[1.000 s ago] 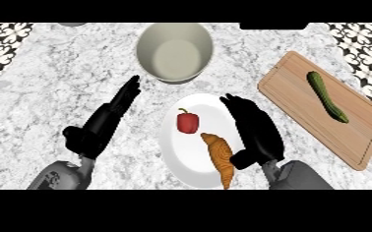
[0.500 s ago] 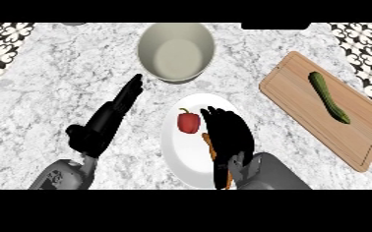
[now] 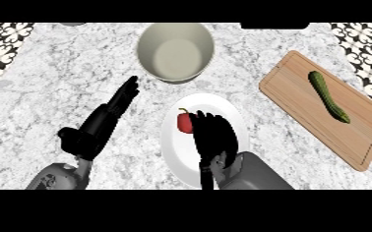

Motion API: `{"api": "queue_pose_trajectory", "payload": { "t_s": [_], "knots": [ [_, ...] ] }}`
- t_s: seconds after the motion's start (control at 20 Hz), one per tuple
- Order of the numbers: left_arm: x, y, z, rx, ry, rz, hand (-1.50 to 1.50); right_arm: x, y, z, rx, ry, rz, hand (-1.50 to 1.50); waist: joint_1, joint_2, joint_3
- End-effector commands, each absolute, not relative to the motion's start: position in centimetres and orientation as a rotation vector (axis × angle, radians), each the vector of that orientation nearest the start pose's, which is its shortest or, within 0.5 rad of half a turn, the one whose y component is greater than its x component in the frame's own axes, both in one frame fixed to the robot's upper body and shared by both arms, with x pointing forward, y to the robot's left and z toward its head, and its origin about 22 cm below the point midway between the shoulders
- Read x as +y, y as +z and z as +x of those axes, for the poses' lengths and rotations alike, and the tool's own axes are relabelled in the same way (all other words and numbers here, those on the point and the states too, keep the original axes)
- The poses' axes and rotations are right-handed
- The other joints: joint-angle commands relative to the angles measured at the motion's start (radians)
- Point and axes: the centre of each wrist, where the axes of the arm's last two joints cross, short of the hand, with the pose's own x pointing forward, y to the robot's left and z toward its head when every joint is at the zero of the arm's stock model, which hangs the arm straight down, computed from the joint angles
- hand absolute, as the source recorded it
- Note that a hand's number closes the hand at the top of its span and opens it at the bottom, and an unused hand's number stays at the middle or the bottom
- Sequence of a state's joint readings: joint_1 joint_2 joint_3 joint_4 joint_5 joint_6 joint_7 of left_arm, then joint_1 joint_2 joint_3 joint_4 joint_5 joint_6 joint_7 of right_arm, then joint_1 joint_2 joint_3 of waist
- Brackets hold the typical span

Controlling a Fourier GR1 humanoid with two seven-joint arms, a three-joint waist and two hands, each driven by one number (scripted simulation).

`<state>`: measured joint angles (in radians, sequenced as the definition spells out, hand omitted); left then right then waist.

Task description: Pick the croissant from the plate and place it in the bowl

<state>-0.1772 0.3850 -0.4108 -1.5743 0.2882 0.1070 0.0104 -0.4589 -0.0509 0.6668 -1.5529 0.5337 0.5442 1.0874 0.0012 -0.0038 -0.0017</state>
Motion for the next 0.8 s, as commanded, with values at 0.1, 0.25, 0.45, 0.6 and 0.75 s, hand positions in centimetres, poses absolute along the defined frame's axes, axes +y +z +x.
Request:
{"api": "queue_pose_trajectory", "payload": {
  "t_s": [0.1, 0.25, 0.45, 0.6, 0.75],
  "knots": [
    [19.7, 4.5, 26.9, -1.593, -0.360, -0.169, 0.00, -2.5, 9.0, 23.4, -0.654, 1.479, -0.717, -1.50, -0.006, 0.000, 0.001],
    [20.5, 1.7, 25.3, -1.573, -0.370, -0.166, 0.00, -3.0, 8.0, 24.4, -0.692, 1.456, -0.754, -1.50, -0.001, 0.003, 0.001],
    [20.9, 2.8, 26.0, -1.584, -0.378, -0.162, 0.00, -2.9, 9.2, 22.3, -0.729, 1.459, -0.817, -1.50, -0.006, 0.001, 0.001],
    [20.4, 2.9, 27.0, -1.596, -0.370, -0.166, 0.00, -3.6, 7.6, 22.8, -0.762, 1.456, -0.852, -1.50, -0.006, 0.004, 0.001],
    [20.3, 4.1, 26.7, -1.572, -0.385, -0.149, 0.00, -3.5, 5.6, 21.8, -0.741, 1.456, -0.904, -1.50, -0.003, 0.003, 0.002]
  ]
}}
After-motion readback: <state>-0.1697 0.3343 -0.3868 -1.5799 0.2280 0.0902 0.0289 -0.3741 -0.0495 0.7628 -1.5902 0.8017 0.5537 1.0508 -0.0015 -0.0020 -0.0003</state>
